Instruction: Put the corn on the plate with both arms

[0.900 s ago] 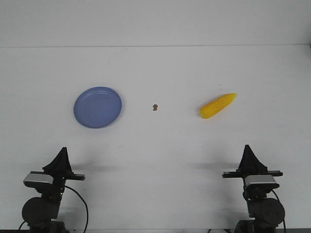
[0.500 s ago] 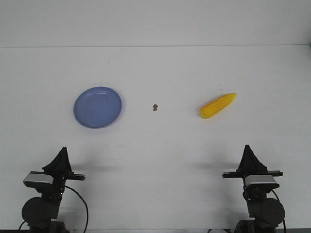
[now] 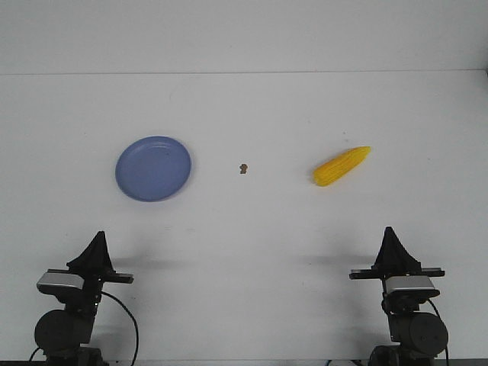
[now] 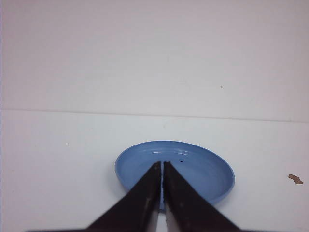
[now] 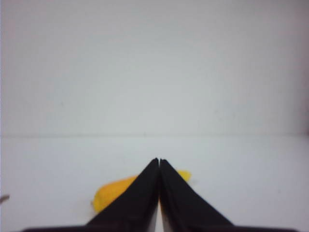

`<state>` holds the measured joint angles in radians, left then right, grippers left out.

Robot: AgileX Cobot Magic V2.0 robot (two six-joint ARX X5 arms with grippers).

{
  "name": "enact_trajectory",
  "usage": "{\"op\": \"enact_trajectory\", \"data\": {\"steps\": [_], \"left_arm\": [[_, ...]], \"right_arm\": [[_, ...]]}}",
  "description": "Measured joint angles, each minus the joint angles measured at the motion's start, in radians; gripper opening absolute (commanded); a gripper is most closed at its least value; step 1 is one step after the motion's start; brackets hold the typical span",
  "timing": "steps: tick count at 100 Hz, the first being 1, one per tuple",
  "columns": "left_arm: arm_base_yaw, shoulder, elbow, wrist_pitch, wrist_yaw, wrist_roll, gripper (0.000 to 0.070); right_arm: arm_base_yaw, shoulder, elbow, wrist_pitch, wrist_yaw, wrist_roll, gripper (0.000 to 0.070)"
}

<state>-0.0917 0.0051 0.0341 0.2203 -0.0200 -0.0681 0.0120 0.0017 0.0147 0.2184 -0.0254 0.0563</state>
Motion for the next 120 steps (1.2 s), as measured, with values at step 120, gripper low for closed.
{"op": "enact_trajectory", "data": {"steps": [120], "left_arm": [[0.000, 0.732, 0.959, -0.989, 0.000, -0.054, 0.0007]], "right_arm": [[0.000, 0.596, 0.918, -0.987, 0.000, 0.065, 0.0006]]}}
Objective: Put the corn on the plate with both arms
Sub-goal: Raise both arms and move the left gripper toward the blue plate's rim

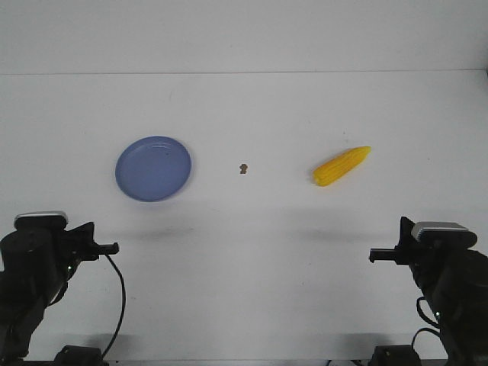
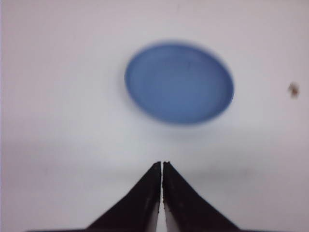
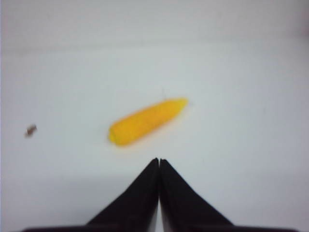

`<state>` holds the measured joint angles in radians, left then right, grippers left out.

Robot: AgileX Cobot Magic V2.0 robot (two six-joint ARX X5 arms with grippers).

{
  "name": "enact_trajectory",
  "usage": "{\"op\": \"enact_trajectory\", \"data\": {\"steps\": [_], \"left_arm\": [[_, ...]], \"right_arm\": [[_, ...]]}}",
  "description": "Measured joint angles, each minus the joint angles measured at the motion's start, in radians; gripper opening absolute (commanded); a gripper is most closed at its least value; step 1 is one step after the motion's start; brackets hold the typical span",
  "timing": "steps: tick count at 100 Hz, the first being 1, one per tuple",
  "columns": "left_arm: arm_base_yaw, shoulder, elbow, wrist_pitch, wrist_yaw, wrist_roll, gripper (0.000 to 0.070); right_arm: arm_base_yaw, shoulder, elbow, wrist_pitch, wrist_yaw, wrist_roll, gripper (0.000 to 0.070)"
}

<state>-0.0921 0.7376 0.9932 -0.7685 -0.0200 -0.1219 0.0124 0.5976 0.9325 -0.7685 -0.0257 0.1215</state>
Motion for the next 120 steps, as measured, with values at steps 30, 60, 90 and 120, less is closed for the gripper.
{"op": "enact_trajectory", "data": {"steps": [30, 60, 90, 120], "left_arm": [[0.000, 0.061, 0.006, -0.043, 0.000, 0.000, 0.0007], [0.000, 0.030, 0.006, -0.040, 0.000, 0.000, 0.0041], [0.000, 0.018, 0.006, -0.021, 0.000, 0.000, 0.0432], [0.006, 0.064, 0.006, -0.013, 0.000, -0.018, 0.0433]], "right_arm": [[0.000, 0.109, 0.013, -0.080, 0.000, 0.000, 0.0006], [0.000, 0.102, 0.013, -0.080, 0.000, -0.001, 0.0209], [0.000, 0.100, 0.013, -0.104, 0.000, 0.000, 0.0374], [0.000, 0.100, 0.013, -0.102, 0.000, 0.000, 0.0374]]}}
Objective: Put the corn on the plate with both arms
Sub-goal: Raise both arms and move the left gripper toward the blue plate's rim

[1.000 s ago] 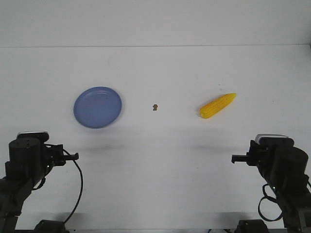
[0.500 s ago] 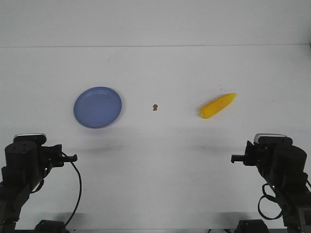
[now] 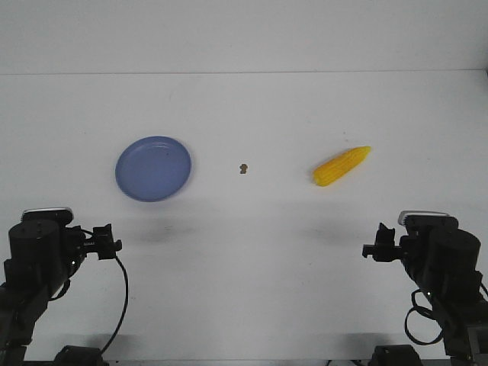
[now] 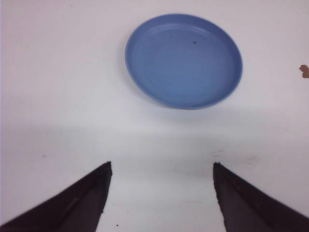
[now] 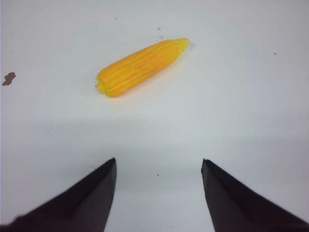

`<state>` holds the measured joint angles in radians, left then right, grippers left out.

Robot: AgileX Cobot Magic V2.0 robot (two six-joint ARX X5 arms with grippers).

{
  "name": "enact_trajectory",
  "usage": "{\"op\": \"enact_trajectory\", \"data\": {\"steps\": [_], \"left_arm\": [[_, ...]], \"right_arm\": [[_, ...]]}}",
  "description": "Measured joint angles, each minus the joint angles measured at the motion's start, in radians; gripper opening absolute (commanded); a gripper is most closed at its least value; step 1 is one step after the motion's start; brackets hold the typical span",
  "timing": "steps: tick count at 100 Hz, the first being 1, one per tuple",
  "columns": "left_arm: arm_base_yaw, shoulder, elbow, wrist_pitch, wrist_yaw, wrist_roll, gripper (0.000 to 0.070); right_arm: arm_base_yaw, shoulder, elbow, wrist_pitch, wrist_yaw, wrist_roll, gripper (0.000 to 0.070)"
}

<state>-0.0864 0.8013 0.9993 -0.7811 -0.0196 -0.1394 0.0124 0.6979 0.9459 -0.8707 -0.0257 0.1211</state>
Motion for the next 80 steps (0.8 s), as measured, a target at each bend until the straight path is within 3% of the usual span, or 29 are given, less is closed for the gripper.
{"op": "enact_trajectory", "data": {"steps": [14, 33, 40, 71, 80], "left_arm": [[0.042, 0.117, 0.002, 0.069, 0.007, -0.019, 0.0433], [0.109, 0.342, 0.007, 0.222, 0.126, -0.044, 0.0433], [0.129, 0.433, 0.032, 0.264, 0.134, -0.047, 0.0434], [0.148, 0.813, 0.251, 0.280, 0.135, -0.055, 0.0437], [0.148, 0.885, 0.320, 0.280, 0.132, -0.055, 0.0476]], "right_arm": [[0.000, 0.000, 0.000, 0.001, 0.000, 0.000, 0.0374], [0.000, 0.000, 0.000, 0.008, 0.000, 0.000, 0.0374], [0.000, 0.000, 0.000, 0.008, 0.000, 0.000, 0.0374], [0.000, 0.000, 0.000, 0.008, 0.000, 0.000, 0.0374], [0.000, 0.000, 0.000, 0.008, 0.000, 0.000, 0.0374]]}}
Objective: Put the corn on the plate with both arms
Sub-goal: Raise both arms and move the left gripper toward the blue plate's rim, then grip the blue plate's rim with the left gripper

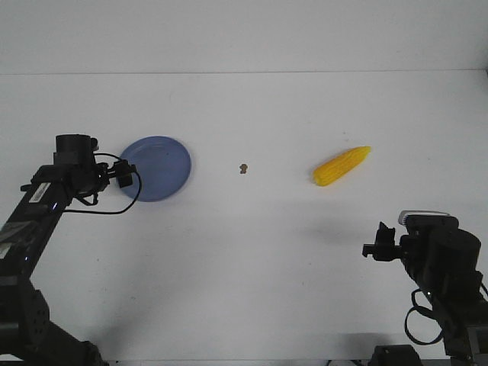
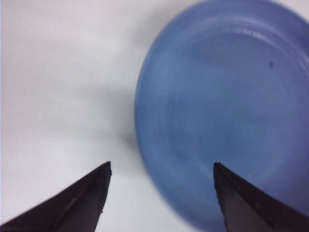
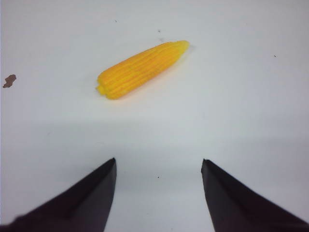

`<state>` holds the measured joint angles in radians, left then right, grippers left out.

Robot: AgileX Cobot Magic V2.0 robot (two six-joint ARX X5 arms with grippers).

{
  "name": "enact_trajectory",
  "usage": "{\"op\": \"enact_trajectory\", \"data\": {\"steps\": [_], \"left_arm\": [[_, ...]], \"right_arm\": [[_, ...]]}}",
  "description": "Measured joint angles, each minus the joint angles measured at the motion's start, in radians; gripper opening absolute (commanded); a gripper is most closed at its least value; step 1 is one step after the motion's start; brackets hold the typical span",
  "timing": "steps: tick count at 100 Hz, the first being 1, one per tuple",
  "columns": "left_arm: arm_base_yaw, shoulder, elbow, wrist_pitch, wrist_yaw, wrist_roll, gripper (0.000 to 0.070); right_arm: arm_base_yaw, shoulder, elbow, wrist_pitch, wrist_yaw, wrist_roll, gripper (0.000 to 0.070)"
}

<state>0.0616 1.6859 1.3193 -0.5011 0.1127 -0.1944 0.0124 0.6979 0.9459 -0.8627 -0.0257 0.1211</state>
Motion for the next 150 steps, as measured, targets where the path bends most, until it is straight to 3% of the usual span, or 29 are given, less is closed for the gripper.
{"op": "enact_trajectory", "data": {"steps": [25, 141, 150], "left_arm": [[0.010, 0.084, 0.092, 0.009, -0.021, 0.000, 0.0476], [0.021, 0.223, 0.097, 0.045, -0.031, 0.000, 0.0475], [0.021, 0.225, 0.097, 0.045, -0.032, 0.000, 0.0445]], "right_arm": [[0.000, 0.000, 0.000, 0.000, 0.000, 0.000, 0.0374], [0.000, 0.000, 0.000, 0.000, 0.000, 0.000, 0.0374], [0.000, 0.000, 0.000, 0.000, 0.000, 0.000, 0.0374]]}}
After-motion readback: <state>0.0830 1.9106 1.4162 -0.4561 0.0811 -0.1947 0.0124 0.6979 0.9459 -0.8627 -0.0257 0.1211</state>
